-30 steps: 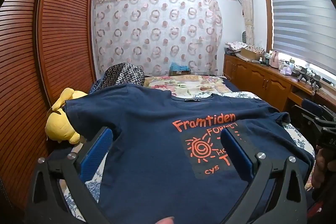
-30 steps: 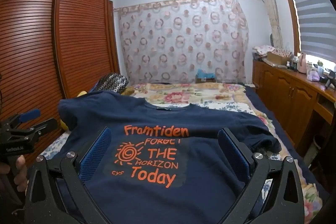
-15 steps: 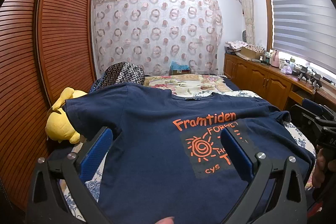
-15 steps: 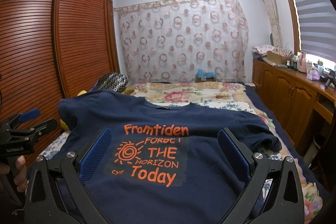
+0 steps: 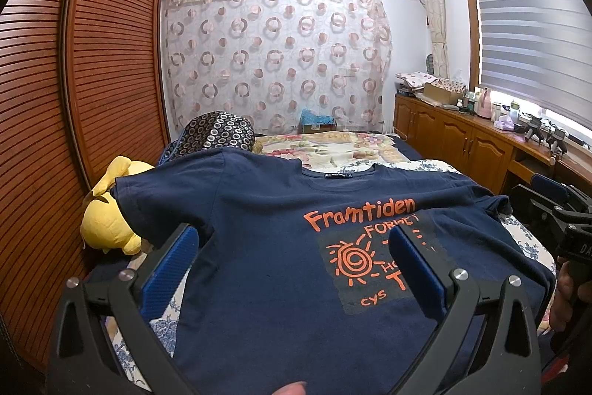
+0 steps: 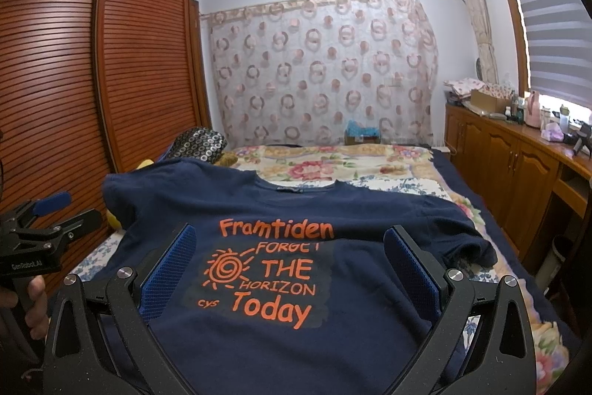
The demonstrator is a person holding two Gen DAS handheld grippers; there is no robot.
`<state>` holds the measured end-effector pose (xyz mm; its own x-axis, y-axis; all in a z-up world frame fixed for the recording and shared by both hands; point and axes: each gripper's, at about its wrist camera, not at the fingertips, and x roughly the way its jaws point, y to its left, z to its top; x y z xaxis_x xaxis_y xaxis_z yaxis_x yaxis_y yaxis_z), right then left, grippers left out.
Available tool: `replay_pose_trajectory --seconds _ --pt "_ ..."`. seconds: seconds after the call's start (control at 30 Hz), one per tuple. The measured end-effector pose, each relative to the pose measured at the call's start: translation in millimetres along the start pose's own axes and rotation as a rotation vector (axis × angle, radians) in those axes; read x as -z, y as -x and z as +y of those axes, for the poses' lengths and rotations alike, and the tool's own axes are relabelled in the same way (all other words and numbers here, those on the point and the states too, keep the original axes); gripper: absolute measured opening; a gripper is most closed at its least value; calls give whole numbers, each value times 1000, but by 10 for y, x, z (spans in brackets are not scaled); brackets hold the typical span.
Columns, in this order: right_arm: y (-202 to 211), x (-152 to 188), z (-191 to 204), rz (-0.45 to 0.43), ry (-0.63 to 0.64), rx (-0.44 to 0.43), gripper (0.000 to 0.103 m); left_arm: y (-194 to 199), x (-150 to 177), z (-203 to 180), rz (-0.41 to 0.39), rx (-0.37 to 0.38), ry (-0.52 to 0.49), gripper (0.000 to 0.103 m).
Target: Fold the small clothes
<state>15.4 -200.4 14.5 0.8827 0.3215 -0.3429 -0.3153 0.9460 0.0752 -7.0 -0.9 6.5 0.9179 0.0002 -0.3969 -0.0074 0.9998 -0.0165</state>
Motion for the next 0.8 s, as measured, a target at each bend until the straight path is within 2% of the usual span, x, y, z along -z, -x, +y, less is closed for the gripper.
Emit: replay_pose_trajectory --seconds 0.8 --pt "16 -3 16 0 0 -1 103 52 -62 -13 -8 4 -9 103"
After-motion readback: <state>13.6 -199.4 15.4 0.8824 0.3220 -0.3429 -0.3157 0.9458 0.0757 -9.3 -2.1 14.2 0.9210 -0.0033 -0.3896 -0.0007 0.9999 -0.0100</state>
